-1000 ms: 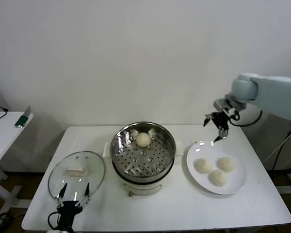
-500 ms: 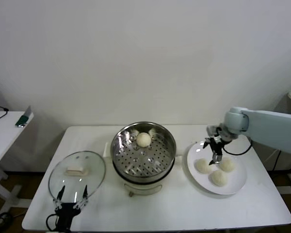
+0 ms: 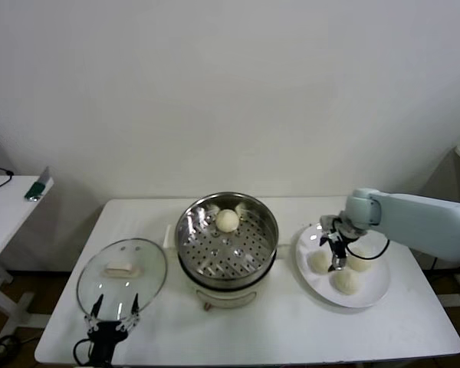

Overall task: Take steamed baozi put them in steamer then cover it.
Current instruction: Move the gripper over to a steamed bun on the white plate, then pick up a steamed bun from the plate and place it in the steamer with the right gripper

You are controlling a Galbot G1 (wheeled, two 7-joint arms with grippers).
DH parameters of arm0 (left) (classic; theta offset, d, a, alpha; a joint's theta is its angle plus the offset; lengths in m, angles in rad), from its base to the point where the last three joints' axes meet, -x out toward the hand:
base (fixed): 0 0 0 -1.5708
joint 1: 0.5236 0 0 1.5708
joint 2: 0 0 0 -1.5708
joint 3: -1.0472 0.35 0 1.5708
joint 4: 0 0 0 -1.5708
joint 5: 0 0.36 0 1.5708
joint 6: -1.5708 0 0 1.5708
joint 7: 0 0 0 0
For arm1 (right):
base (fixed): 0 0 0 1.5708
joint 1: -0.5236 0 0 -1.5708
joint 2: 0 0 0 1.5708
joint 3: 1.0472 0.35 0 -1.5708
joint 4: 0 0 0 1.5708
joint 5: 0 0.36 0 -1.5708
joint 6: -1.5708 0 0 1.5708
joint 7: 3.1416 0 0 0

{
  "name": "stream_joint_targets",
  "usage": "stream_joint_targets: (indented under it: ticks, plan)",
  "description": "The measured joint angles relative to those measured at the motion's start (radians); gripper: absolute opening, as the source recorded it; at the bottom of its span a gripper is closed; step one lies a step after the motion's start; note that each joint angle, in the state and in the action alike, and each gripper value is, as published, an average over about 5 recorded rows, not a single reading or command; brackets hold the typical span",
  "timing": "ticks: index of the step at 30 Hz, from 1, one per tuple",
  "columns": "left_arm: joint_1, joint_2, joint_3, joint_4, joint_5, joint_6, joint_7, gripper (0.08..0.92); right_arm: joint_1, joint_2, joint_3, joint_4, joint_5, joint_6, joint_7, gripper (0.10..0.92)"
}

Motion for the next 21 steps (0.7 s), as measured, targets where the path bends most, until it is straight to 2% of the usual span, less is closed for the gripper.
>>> stream_joint_targets:
  ticks: [12,21]
  plan:
    - [0.005,-0.002,-0.001,-0.007,0.001,-0.001,-0.002,0.823,-0.019,-0.005,0.021,0.004,-0.01,-0.009,-0.002,0.641]
    - [0.008,-0.002,0.001,-0.023,0.004,0.0,-0.003,0.823,0.126,-0.002,-0.056,0.047,0.06,0.001,-0.037,0.619]
